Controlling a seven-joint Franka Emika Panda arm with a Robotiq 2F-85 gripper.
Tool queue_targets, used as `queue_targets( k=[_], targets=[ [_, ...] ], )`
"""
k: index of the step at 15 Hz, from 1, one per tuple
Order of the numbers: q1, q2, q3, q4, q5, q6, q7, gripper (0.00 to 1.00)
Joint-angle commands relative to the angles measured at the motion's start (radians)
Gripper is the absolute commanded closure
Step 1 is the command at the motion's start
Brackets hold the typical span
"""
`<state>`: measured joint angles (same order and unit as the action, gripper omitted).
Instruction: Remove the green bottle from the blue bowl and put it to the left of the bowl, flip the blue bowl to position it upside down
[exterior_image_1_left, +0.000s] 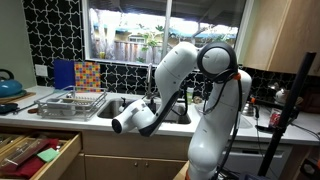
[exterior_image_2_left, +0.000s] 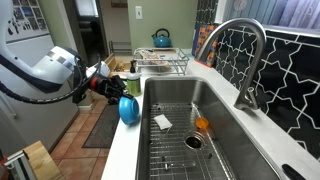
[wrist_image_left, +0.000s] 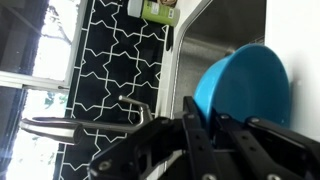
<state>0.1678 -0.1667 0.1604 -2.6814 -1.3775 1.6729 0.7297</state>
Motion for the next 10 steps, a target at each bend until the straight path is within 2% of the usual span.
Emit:
queue_targets(
  k=[1,7,8,9,10],
  targets=[
    [0.023,0.080,0.024,0.008,-0.026,-0.042,0.061,0.98],
    [0.044,0.150,0.047,0.022,-0.042,-0.108,0.048,0.98],
    [0.046,0.156,0.048,0.024,-0.037,-0.107,0.038,0.65],
    [0.047,0.160,0.048,0.028,-0.029,-0.104,0.030,0.65],
    [0.049,0.165,0.048,0.030,-0.023,-0.093,0.023,0.58]
  ],
)
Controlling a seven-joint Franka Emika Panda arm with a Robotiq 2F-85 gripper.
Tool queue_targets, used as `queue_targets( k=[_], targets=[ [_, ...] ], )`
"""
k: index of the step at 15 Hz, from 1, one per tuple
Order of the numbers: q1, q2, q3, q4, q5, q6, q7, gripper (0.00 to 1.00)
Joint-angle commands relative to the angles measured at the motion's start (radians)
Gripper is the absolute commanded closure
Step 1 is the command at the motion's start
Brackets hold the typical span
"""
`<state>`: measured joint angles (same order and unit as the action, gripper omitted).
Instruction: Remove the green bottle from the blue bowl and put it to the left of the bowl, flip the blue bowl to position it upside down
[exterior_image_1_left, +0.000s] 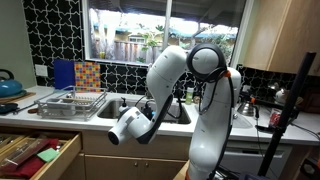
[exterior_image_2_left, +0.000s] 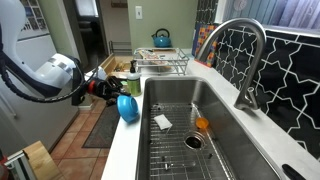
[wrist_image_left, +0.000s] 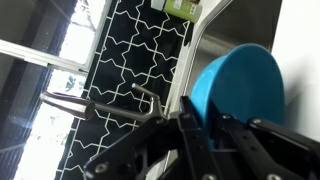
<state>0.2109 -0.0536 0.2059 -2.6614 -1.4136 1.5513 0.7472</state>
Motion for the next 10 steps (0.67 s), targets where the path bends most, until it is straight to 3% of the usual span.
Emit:
queue_targets(
  k=[1,7,10],
  targets=[
    [0.006,0.054,0.002,0.011,0.021,0.050,-0.016,0.51],
    [0.000,0.048,-0.005,0.028,0.065,0.160,-0.101,0.04],
    [-0.010,0.034,-0.014,0.041,0.127,0.225,-0.150,0.00]
  ],
)
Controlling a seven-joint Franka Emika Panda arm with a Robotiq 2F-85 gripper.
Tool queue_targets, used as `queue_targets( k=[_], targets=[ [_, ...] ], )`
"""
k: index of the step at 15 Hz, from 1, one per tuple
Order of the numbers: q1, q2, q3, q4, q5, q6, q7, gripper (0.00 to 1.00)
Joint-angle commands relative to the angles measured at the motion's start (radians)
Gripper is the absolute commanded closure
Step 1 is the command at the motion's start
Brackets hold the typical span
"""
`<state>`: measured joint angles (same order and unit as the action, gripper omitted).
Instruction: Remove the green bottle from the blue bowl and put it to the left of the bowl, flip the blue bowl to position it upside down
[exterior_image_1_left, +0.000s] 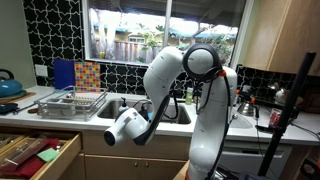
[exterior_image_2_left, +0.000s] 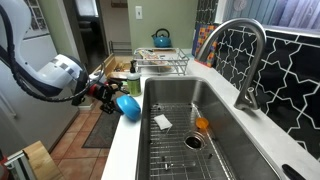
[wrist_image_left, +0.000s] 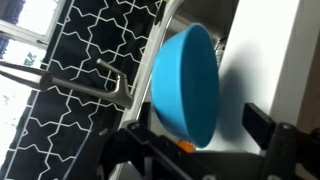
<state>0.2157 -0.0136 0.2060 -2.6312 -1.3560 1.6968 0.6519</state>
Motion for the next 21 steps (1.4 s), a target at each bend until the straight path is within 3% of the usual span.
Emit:
queue_targets(
  k=[1,8,12,17,21],
  targets=[
    [-0.019,-0.010,-0.018,0.014,0.089,0.096,-0.065,0.00],
    [-0.039,-0.027,-0.036,0.048,0.172,0.124,-0.121,0.00],
    [-0.048,-0.065,-0.051,0.065,0.267,0.192,-0.222,0.00],
    [-0.069,-0.132,-0.086,0.092,0.513,0.306,-0.439,0.00],
    [-0.083,-0.237,-0.123,0.141,0.777,0.247,-0.645,0.00]
  ],
)
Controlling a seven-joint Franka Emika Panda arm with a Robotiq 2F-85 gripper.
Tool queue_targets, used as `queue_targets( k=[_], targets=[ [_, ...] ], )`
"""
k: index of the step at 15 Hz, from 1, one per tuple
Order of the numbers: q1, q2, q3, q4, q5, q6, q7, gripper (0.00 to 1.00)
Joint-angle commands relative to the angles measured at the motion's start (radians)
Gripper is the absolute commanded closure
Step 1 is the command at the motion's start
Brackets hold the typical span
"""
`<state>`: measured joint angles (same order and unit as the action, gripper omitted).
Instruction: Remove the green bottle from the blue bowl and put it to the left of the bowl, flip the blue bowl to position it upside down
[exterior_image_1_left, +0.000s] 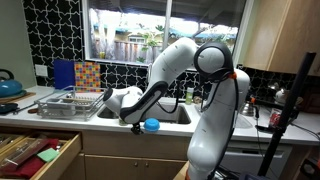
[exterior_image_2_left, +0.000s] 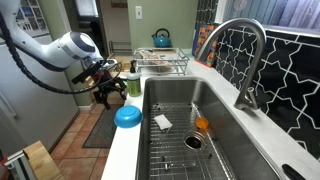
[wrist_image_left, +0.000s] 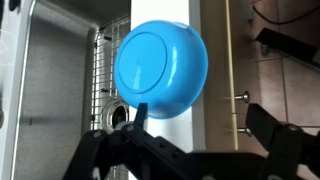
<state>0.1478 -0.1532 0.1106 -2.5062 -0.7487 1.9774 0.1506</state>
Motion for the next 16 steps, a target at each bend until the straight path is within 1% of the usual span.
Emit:
queue_targets(
  k=[1,3,5,7,8,11,16],
  targets=[
    [-0.021,-0.130,-0.038,0.036,0.233,-0.066,-0.184,0.00],
    [-0.034,-0.191,-0.057,0.080,0.334,-0.142,-0.257,0.00],
    [-0.045,-0.242,-0.078,0.139,0.404,-0.254,-0.335,0.00],
    [-0.068,-0.282,-0.096,0.201,0.431,-0.342,-0.330,0.00],
    [-0.079,-0.297,-0.105,0.227,0.441,-0.368,-0.314,0.00],
    [-0.112,-0.341,-0.138,0.274,0.496,-0.356,-0.253,0.00],
    [-0.165,-0.404,-0.156,0.297,0.556,-0.297,-0.122,0.00]
  ],
)
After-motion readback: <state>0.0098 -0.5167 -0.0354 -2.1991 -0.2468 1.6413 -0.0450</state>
